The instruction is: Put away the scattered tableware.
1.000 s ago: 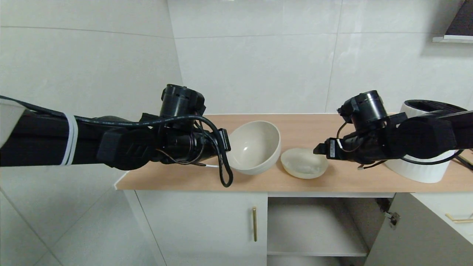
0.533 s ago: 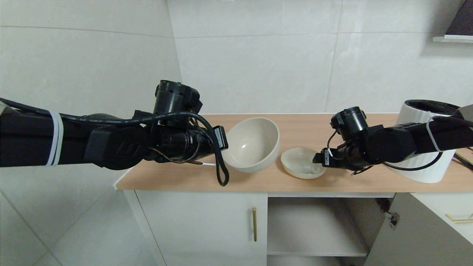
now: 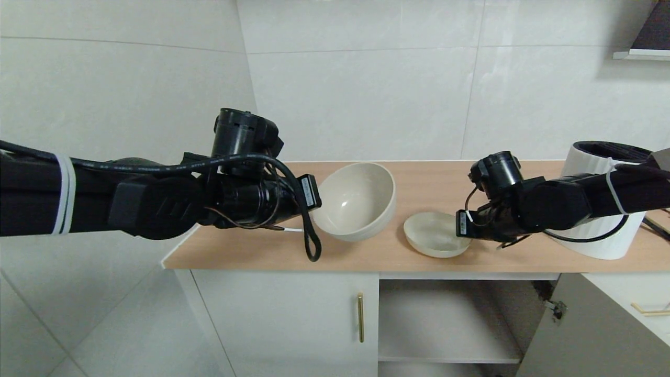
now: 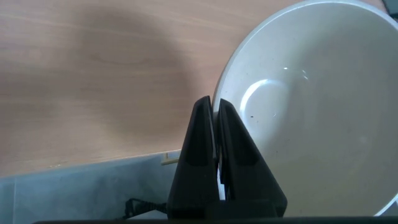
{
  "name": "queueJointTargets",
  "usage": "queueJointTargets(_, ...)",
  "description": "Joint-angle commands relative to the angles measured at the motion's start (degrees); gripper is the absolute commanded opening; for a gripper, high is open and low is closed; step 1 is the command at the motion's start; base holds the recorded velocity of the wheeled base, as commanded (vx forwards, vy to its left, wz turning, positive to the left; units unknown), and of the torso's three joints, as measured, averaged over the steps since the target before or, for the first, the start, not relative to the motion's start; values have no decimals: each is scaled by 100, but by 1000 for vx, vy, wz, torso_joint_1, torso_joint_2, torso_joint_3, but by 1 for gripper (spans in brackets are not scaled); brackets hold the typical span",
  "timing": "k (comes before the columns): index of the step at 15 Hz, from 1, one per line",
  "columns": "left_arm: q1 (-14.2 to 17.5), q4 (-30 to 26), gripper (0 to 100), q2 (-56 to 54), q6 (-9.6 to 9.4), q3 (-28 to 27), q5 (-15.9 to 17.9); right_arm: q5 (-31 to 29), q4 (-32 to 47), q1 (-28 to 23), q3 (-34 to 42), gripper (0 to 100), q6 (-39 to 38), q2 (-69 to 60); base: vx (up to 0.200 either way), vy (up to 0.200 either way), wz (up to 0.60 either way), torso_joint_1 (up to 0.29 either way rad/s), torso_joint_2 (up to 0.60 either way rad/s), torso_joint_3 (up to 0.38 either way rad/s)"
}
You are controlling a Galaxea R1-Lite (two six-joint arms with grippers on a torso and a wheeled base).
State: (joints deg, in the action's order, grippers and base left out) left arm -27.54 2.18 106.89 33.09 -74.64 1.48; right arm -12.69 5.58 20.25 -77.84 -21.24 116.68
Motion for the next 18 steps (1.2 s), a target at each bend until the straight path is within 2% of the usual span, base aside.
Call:
queueJointTargets(1, 20, 2, 0, -326, 5, 161, 11, 373, 31, 5, 234, 0, -74, -541, 0, 0, 0, 0, 0, 0)
queueJointTargets(3, 20, 107, 0, -801, -13, 574, 195, 1128, 39, 5, 717, 0, -39, -1253, 0, 0, 0, 0, 0, 0)
queueJointTargets(4, 20, 116, 0, -863, -30, 644, 230, 1190, 39, 5, 761, 0, -30, -1332, 0, 0, 0, 0, 0, 0)
queueJointTargets(5, 214, 125, 0, -1214, -83, 1101, 635, 1524, 57, 14, 1025, 0, -12, -1877, 0, 0, 0, 0, 0, 0)
queueJointTargets(6, 416, 107, 0, -1381, -144, 1224, 863, 1524, 171, 41, 1166, 0, 58, -2096, 0, 0, 0, 0, 0, 0)
queueJointTargets(8, 504, 125, 0, -1777, -153, 1672, 1057, 1498, 400, 67, 1719, 0, 427, -2624, 0, 0, 0, 0, 0, 0)
queueJointTargets(12, 504, 265, 0, -2155, -180, 2358, 1057, 1550, 391, 58, 2414, 0, 489, -3186, 0, 0, 0, 0, 0, 0)
queueJointTargets(15, 495, 318, 0, -2075, -250, 2481, 1074, 1542, 382, 41, 2458, 0, 506, -3204, 0, 0, 0, 0, 0, 0)
queueJointTargets(18, 398, 450, 0, -1970, -250, 2481, 1065, 1533, 382, -30, 2528, 0, 506, -3169, -200, 0, 0, 4, 1, 1)
